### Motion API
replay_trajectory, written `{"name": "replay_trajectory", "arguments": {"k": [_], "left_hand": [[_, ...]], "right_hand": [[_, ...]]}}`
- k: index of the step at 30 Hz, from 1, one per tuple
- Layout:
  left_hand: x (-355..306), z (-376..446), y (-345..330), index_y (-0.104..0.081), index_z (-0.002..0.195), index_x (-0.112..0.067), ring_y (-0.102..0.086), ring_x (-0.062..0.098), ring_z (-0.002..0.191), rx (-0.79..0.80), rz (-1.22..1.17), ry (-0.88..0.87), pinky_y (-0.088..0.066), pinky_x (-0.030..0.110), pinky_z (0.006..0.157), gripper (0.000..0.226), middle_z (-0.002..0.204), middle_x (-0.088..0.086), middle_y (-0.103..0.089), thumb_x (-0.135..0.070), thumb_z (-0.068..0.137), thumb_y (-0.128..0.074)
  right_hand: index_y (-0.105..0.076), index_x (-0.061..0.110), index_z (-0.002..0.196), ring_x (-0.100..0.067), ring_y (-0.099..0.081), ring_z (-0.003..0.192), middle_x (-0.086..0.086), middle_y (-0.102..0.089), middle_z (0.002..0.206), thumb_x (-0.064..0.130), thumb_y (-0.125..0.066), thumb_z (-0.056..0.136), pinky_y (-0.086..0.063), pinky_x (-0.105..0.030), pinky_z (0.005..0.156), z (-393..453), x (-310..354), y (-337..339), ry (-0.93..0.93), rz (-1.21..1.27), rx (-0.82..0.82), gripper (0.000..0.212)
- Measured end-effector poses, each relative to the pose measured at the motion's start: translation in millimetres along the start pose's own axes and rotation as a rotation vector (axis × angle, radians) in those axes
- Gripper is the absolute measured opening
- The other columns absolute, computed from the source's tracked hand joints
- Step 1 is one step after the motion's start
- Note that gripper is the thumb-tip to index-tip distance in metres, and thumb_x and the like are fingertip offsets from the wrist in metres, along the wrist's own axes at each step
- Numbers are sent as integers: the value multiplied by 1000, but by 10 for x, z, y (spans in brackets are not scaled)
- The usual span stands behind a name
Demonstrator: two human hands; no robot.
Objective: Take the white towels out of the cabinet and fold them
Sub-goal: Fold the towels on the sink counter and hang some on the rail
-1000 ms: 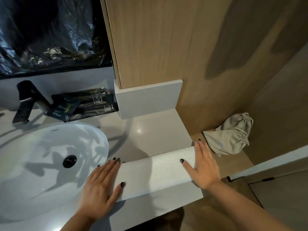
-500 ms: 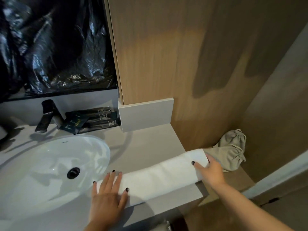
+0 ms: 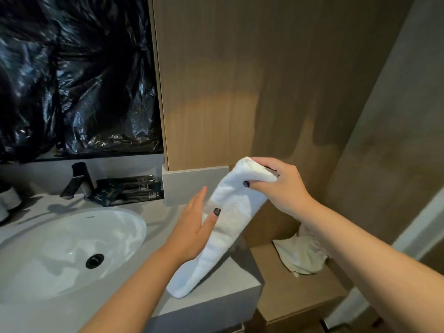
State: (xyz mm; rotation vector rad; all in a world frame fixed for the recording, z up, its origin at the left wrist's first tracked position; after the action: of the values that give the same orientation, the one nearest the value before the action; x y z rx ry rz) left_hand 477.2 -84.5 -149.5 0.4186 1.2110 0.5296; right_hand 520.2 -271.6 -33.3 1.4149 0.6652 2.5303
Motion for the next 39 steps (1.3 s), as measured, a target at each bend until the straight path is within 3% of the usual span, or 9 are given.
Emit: {"name": "replay_trajectory", "arguments": {"k": [3,8,11,14,19,29,33,37,39], "left_hand": [[-571,197,77,-35,148,-26,-40,9,136,-26,-66,-159,-35,38,112,62,147,-5,-45,-60,97,-25],[-1100,373,127,-56,109,-3,-62,27,103,-44,-371,-51,-45,55,97,68,116,22,-63,-65,89,-36],[-1499,479,276,-58,111,-11,-64,25,107,-126,-505,-35,-48,52,99,60,118,14,-66,-64,87,-44],[-1957,563,571,-58,105,-29,-65,7,102,-278,-537,-109,-50,39,96,39,111,-8,-68,-64,90,-47],[-2622,700,1241,-55,101,-31,-64,11,101,-440,-523,-179,-51,42,95,33,109,-7,-67,-62,94,-45],[-3869,653,2294,-55,126,-12,-72,23,100,-371,-690,-437,-59,45,86,54,116,7,-71,-46,86,-70],[-3952,626,2332,-53,124,-15,-74,19,93,-273,-667,-501,-60,28,67,65,111,4,-73,-38,69,-78],[-4160,809,2326,-59,123,-11,-74,25,94,-86,-600,-580,-60,29,70,58,107,7,-75,-21,72,-86],[-4255,949,2412,-57,123,-10,-74,23,94,-96,-596,-608,-61,31,73,63,106,5,-75,-20,66,-84]], "right_hand": [[-70,36,102,3,-65,98,21,-70,100,4,-82,73,-51,-12,80,127,521,165,100,41,10,45],[-67,27,119,0,-64,92,10,-68,104,4,-81,75,-51,-13,79,323,1169,550,175,118,-70,52],[-53,31,131,3,-61,101,13,-61,115,17,-78,81,-52,-13,81,376,1374,844,153,163,-218,57],[-48,29,126,17,-57,91,19,-57,109,25,-75,84,-47,-3,67,272,1439,1069,97,231,-362,50],[-55,32,110,8,-64,90,18,-66,100,33,-73,86,-50,-9,64,32,1563,910,74,261,-225,30],[-66,12,110,-26,-69,102,-9,-73,107,9,-71,88,-55,-46,92,512,2940,1503,396,499,-270,23],[-66,3,110,-22,-68,85,-15,-72,102,8,-69,89,-54,-33,75,894,3558,1914,489,534,-337,22],[-61,-11,108,-26,-57,83,-17,-60,92,6,-67,88,-44,-36,73,1251,4142,2339,563,445,-452,27],[-61,-1,101,-26,-52,83,-16,-53,92,6,-67,87,-40,-35,72,1413,4389,2492,589,420,-466,17]]}}
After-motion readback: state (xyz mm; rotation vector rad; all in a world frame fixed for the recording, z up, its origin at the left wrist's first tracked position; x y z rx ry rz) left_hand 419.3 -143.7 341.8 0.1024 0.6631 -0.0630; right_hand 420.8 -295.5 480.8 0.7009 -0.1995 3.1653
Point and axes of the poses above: each hand's wrist, its own z-axis towards the middle knuckle, its own y-axis out of the back of the hand, x = y × z, the point moved 8 cm from there along z, towards the middle knuckle
